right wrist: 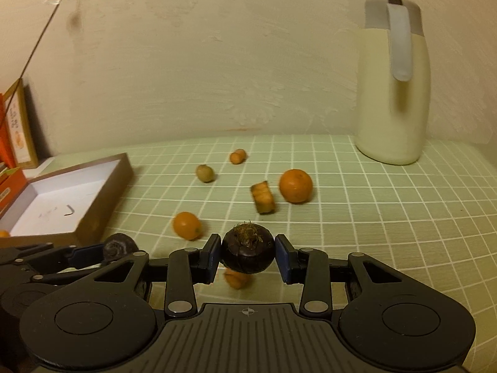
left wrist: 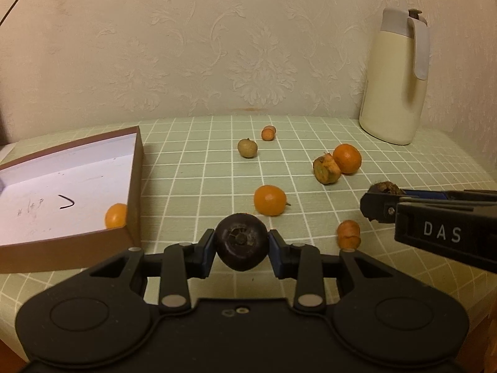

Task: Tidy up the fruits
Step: 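Lift the chestnut with the right gripper and carry it over the box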

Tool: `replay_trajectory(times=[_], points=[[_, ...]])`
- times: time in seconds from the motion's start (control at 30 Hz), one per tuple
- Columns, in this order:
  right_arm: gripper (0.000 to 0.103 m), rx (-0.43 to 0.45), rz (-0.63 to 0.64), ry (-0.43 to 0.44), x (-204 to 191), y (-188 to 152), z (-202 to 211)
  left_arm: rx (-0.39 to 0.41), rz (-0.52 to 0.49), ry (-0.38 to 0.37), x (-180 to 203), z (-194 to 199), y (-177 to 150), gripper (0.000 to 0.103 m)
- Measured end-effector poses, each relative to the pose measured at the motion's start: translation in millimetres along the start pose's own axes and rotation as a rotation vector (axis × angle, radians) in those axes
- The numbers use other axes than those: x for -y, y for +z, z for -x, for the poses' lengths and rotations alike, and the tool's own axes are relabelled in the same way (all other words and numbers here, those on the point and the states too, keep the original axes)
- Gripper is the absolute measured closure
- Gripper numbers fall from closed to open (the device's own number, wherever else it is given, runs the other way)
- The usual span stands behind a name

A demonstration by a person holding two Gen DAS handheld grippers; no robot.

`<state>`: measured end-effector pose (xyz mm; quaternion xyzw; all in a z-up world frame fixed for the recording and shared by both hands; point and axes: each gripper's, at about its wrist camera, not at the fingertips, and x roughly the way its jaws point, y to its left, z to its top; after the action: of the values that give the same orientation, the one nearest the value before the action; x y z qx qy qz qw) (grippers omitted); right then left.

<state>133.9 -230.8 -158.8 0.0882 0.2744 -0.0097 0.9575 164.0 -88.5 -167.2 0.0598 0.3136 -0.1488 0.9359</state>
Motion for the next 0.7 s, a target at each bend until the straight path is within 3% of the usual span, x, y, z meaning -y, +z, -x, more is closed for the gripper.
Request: replay_trajectory(times=[0.7], points=[[0.065,0.005,0.082,0.141,-72.8,-14.1,21.6,0.043,0.093,0.104,-56.8,53.1,-11.1,0.077]])
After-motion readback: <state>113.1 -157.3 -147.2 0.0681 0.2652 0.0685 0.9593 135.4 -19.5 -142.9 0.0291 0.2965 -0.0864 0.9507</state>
